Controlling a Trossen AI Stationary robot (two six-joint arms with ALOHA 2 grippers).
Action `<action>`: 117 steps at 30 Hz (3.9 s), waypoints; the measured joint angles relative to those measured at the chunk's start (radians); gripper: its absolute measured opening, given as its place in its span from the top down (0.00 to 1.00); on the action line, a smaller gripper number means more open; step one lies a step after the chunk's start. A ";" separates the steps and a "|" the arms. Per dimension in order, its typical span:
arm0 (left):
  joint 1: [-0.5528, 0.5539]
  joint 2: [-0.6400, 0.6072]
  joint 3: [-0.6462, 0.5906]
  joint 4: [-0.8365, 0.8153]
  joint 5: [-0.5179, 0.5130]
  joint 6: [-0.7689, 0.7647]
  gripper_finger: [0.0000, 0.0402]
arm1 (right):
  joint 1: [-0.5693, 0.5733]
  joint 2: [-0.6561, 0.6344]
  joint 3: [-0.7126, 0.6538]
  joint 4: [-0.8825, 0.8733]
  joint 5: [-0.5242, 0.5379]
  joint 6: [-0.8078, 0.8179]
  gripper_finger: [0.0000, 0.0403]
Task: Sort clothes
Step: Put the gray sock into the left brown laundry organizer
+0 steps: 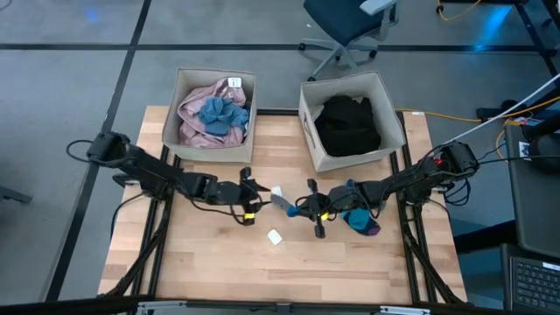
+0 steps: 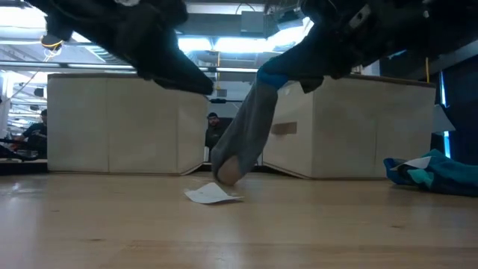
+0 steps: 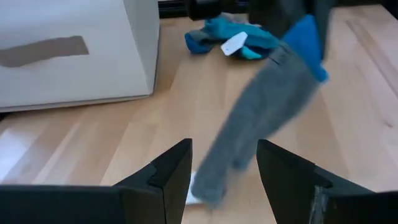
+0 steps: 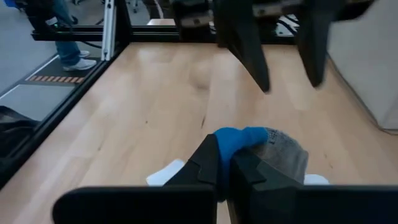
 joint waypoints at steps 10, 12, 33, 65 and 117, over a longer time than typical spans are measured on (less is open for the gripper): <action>0.079 0.203 0.005 0.324 0.204 0.099 0.57 | 0.000 0.047 0.000 0.037 0.000 -0.002 0.97; 0.096 0.235 0.005 0.366 0.287 0.096 0.57 | 0.000 0.049 0.000 0.034 0.000 -0.002 0.97; 0.147 0.279 0.005 0.390 0.417 0.025 0.98 | -0.001 0.049 0.000 0.060 0.009 0.100 0.89; 0.317 -0.559 0.060 0.169 -0.327 0.672 0.99 | -0.001 -0.066 0.000 -0.122 0.186 0.104 0.38; 0.195 -0.559 0.168 -0.638 -0.546 0.072 0.50 | -0.001 -0.065 0.000 -0.116 0.231 0.155 0.38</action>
